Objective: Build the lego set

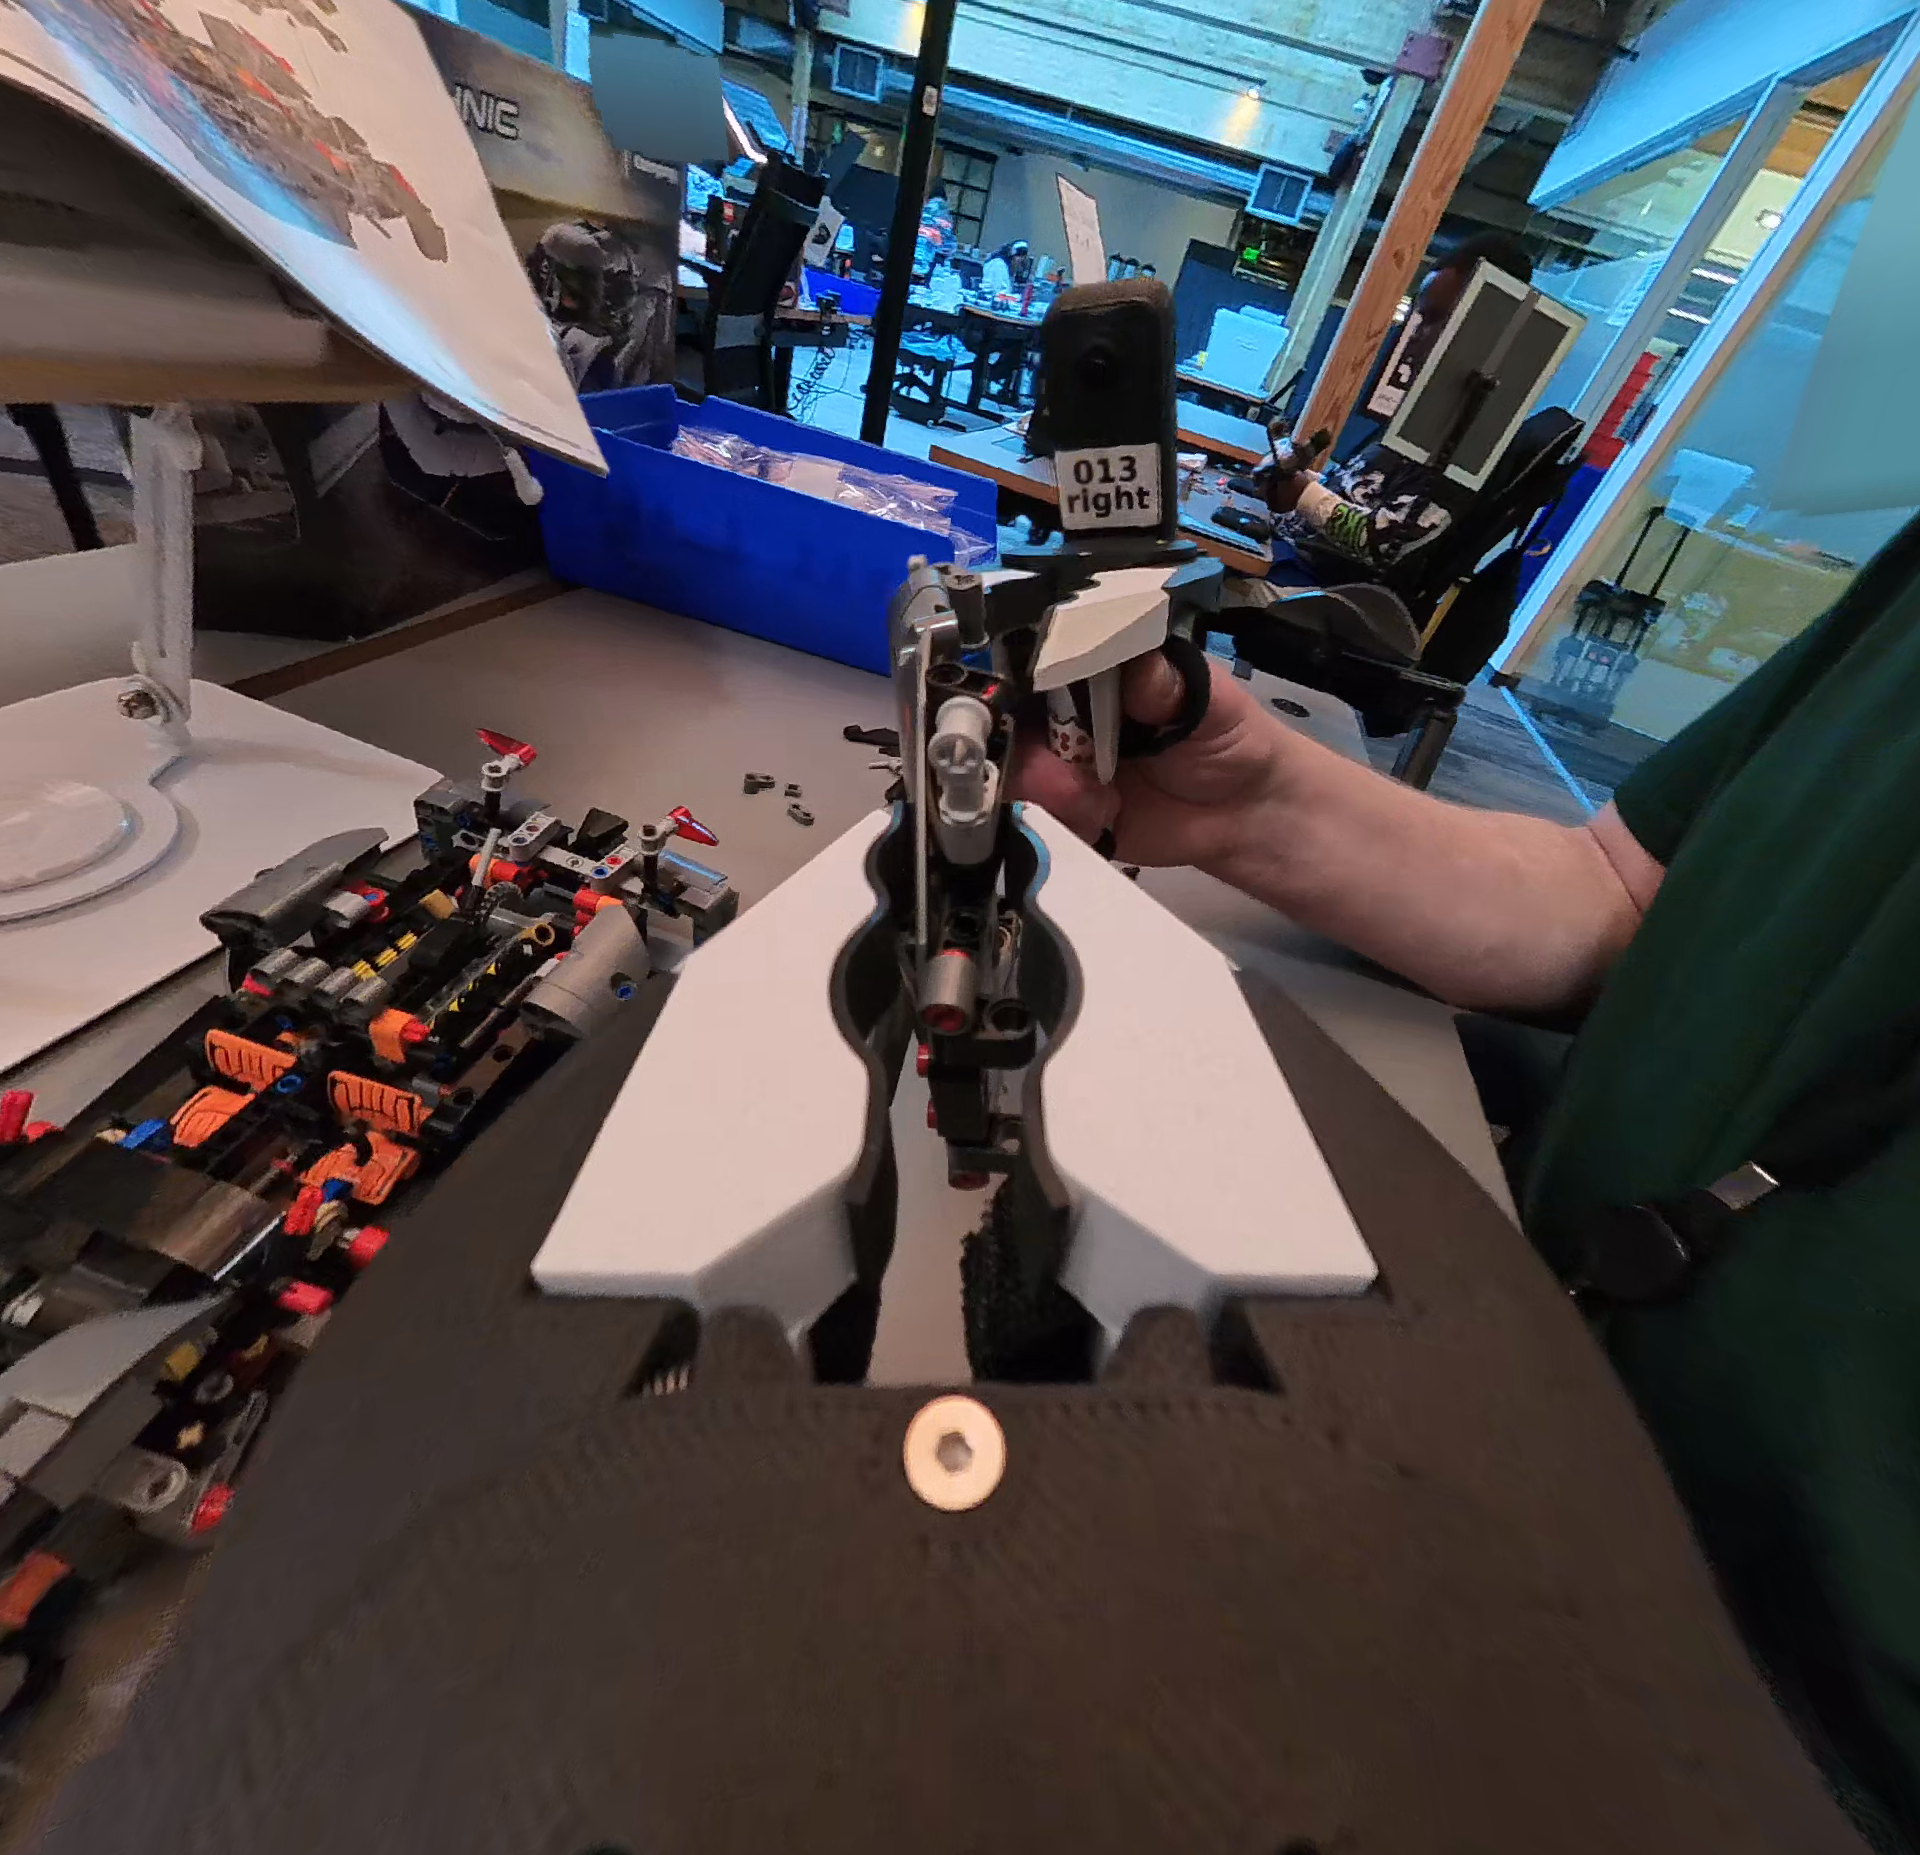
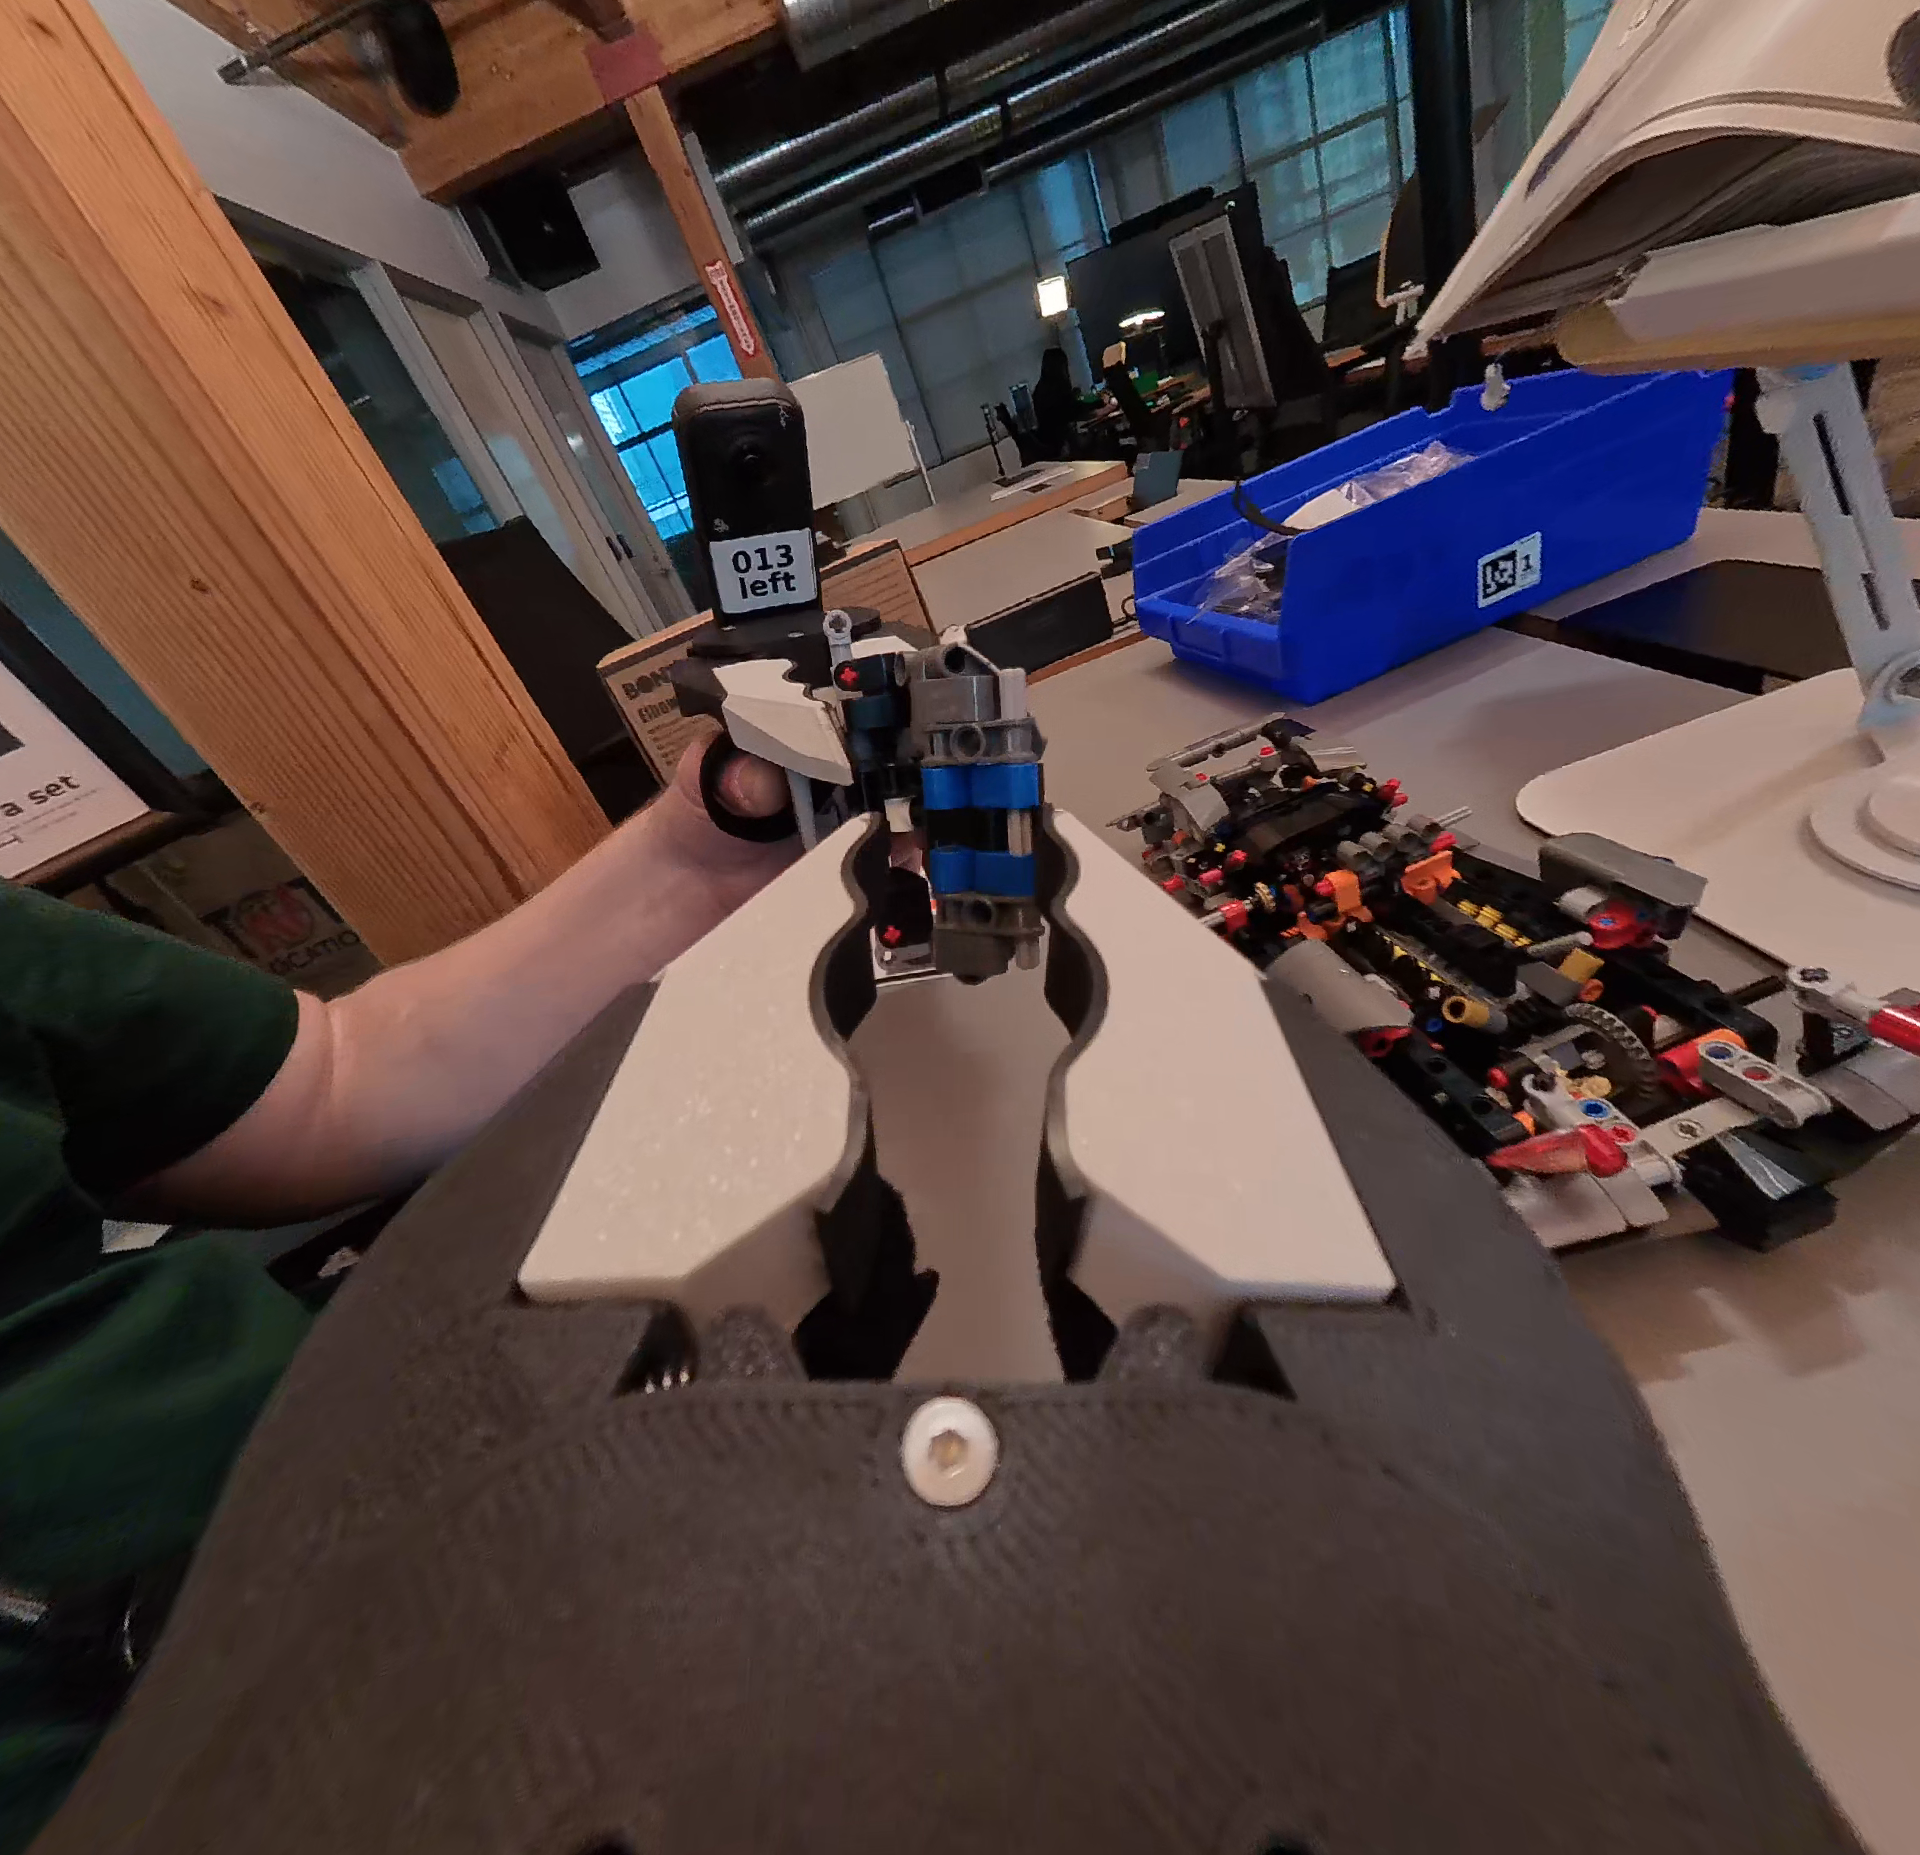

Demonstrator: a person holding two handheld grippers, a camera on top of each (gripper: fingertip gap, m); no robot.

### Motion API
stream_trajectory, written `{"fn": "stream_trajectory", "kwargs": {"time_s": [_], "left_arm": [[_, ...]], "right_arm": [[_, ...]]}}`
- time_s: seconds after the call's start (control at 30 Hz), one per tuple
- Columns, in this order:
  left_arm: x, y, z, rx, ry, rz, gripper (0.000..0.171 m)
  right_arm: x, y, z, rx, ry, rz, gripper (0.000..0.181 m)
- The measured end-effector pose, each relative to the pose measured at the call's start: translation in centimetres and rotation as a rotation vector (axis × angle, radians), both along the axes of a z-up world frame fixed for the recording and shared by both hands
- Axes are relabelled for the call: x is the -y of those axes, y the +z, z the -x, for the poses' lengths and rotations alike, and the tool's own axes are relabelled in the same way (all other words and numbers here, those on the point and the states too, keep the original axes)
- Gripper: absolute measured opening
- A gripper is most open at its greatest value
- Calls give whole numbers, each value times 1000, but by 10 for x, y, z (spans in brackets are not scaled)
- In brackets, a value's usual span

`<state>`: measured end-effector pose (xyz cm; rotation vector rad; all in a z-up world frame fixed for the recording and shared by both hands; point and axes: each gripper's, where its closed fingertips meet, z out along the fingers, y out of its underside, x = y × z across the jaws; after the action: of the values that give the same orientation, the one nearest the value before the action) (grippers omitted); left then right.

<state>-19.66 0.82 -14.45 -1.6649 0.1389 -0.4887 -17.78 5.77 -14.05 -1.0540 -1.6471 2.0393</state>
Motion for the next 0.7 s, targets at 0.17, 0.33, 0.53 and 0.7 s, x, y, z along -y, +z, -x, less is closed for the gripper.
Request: {"fn": "stream_trajectory", "kwargs": {"time_s": [0.17,0.33,0.53,0.7], "left_arm": [[-3,-10,3,31,-33,-30,15],[-1,-18,5,65,-26,-36,14],[-4,-17,5,69,-12,-45,14],[-5,-17,6,72,1,-52,14]], "right_arm": [[-5,-9,4,10,-38,-42,9],[-3,-14,5,18,-39,-69,8],[-5,-11,4,-11,-74,-109,7],[-5,-9,4,-23,-95,-146,7]]}}
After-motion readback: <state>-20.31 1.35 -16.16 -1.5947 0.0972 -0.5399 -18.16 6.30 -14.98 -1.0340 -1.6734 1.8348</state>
